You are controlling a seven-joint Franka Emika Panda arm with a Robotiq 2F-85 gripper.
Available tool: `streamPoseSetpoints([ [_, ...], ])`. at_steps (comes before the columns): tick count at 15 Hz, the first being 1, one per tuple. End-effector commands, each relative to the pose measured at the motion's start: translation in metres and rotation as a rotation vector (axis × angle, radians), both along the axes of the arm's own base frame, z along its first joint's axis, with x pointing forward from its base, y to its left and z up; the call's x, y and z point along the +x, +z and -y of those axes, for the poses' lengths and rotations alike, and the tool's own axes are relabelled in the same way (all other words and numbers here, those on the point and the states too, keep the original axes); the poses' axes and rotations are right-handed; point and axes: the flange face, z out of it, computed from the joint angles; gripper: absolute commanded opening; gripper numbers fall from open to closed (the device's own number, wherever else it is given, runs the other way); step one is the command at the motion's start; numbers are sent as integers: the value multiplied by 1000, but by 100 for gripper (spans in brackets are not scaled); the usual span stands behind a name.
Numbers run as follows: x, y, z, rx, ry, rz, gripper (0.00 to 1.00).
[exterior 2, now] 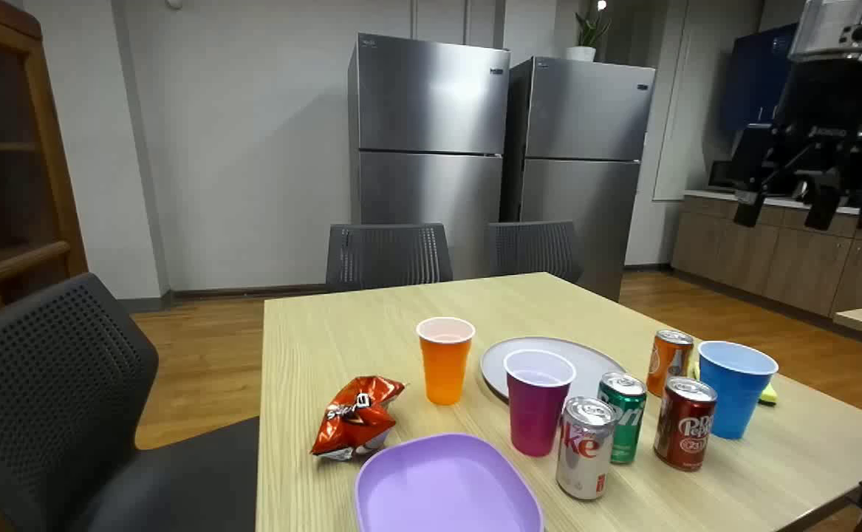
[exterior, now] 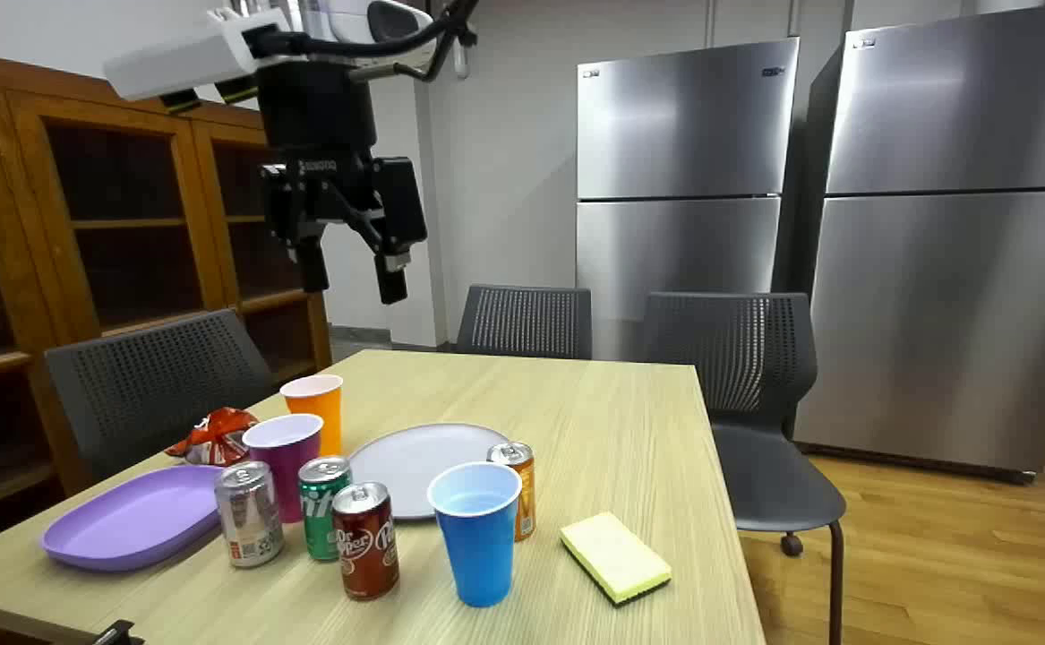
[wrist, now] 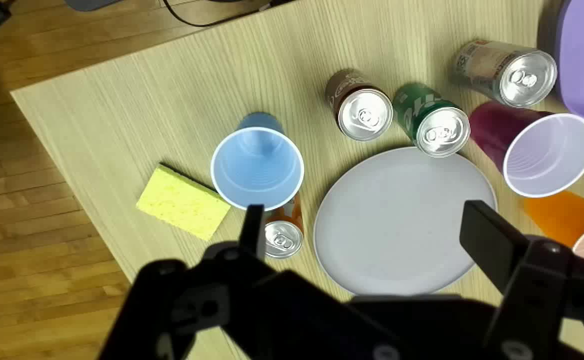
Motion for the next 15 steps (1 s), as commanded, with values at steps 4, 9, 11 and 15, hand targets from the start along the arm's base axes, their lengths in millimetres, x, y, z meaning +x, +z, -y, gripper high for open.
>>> streamPoseSetpoints([
  [4, 0, 0, 0, 0, 0, -2, 100],
  [9, 0, 0, 0, 1, 0, -2, 100],
  [11, 0, 0, 0, 1, 0, -2, 100],
  [15, 6, -8, -2, -12, -23, -12, 100],
])
